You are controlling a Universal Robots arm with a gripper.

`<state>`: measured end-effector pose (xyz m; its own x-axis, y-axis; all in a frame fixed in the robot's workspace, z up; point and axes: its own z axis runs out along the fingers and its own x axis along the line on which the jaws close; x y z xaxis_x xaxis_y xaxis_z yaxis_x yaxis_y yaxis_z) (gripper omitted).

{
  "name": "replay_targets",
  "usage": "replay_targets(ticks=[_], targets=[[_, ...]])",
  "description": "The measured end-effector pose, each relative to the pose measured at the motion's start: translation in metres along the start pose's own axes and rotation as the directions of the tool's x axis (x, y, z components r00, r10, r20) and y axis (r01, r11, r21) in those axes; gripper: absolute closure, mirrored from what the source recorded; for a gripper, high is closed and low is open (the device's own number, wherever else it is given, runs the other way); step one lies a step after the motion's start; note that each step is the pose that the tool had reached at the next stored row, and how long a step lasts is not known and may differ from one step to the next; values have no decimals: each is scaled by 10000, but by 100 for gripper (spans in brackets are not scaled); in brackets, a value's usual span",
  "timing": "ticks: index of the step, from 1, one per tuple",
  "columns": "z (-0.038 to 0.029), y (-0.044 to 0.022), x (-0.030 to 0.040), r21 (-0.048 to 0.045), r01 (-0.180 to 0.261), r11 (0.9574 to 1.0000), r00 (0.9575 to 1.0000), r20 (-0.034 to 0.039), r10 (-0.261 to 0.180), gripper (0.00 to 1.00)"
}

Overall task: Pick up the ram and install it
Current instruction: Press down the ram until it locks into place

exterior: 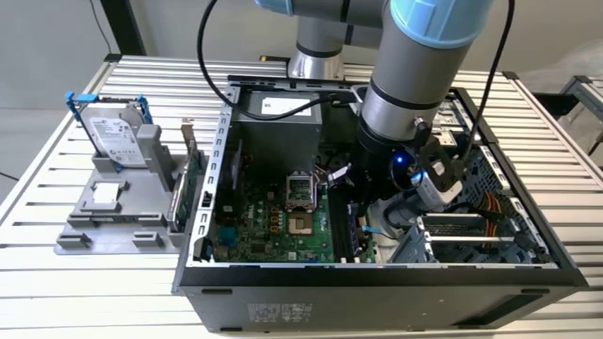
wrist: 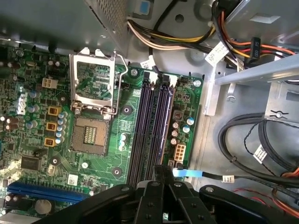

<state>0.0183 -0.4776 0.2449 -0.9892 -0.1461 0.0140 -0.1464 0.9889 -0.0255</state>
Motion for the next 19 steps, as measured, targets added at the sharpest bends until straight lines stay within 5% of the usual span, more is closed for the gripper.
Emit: replay_targets(ticks=[19], targets=[[5, 3, 0, 3, 426, 9991, 9991, -13, -426, 100]])
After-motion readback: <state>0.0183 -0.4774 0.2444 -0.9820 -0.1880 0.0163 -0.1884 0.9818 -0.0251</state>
